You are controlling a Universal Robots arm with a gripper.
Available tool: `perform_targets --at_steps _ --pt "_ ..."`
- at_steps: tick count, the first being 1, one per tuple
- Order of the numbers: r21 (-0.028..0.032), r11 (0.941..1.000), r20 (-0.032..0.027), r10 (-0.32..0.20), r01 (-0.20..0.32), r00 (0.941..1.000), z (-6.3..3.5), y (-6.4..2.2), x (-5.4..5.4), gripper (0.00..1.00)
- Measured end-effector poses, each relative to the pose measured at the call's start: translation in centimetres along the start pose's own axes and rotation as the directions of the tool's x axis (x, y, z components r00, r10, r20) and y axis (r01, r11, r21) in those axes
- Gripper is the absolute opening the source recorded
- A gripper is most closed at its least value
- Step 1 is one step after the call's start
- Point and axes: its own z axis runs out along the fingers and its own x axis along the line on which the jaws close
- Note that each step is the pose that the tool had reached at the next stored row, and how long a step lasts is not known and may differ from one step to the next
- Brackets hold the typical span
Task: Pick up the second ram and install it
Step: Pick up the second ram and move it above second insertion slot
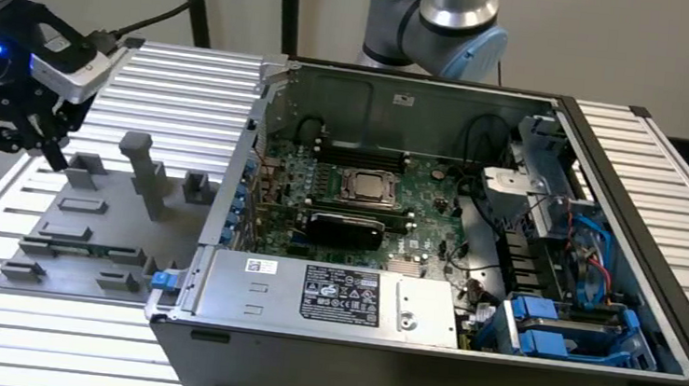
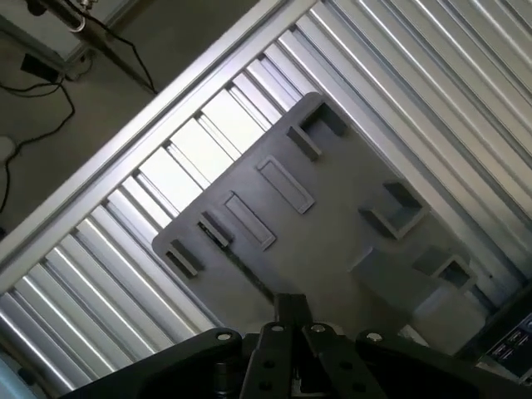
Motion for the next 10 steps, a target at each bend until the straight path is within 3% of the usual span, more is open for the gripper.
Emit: perform_targets --at_steps 5,10 --pt "-0.0012 0.9960 -0.0040 -0.090 0.090 0.9960 0.32 -0.01 0.01 0.00" --pt "-0.0021 0.9837 -0.0079 -0.180 0.180 0.9837 0.63 -0.04 0.01 0.00"
